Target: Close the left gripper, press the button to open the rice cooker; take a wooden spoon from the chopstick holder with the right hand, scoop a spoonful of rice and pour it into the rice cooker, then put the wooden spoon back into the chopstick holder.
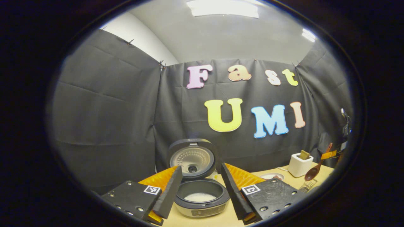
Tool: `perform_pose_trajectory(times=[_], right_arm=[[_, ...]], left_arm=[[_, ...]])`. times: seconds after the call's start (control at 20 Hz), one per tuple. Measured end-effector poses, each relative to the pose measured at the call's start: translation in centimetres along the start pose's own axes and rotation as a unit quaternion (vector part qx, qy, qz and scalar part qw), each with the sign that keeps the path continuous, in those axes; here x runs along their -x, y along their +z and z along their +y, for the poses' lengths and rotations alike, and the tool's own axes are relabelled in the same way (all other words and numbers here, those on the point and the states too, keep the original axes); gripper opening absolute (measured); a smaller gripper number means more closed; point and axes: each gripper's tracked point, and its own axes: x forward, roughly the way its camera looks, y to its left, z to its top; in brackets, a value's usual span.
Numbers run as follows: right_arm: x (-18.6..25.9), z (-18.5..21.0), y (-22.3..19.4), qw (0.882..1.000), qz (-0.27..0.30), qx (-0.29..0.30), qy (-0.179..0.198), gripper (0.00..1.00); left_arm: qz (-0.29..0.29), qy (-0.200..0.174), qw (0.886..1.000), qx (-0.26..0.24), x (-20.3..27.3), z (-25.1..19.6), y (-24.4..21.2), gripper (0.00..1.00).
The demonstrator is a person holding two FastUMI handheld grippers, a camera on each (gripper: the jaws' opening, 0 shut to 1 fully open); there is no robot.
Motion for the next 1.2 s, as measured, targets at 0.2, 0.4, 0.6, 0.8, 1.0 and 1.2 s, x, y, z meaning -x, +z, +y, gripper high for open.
perform_pose_trajectory(times=[0.2, 0.4, 0.6, 0.8, 1.0, 1.2], right_arm=[[-0.1, -2.3, -1.8, 1.000, 0.013, 0.021, -0.019, 0.06], [-0.8, -3.6, -4.8, 0.999, 0.042, 0.019, -0.024, 0.10], [-2.2, -4.3, -7.3, 0.997, 0.069, 0.002, -0.025, 0.10], [-2.2, -5.1, -8.7, 0.996, 0.086, -0.010, -0.022, 0.15], [-1.1, -5.8, -6.9, 0.998, 0.060, 0.012, -0.026, 0.34], [1.2, -6.8, -3.9, 0.996, 0.018, 0.072, -0.047, 0.98]], left_arm=[[0.002, 0.000, 1.000, -0.005, 0.2, -0.8, 0.2, 0.76], [0.003, 0.004, 1.000, -0.010, 0.6, -1.3, 0.4, 0.76], [0.003, 0.011, 1.000, -0.017, 1.2, -1.2, 0.7, 0.78], [0.001, 0.016, 1.000, -0.017, 1.5, -1.3, 0.9, 0.76], [-0.001, 0.014, 1.000, -0.015, 1.6, -1.9, 1.3, 0.78], [0.005, 0.008, 1.000, -0.020, 0.7, -2.8, 1.3, 0.76]])
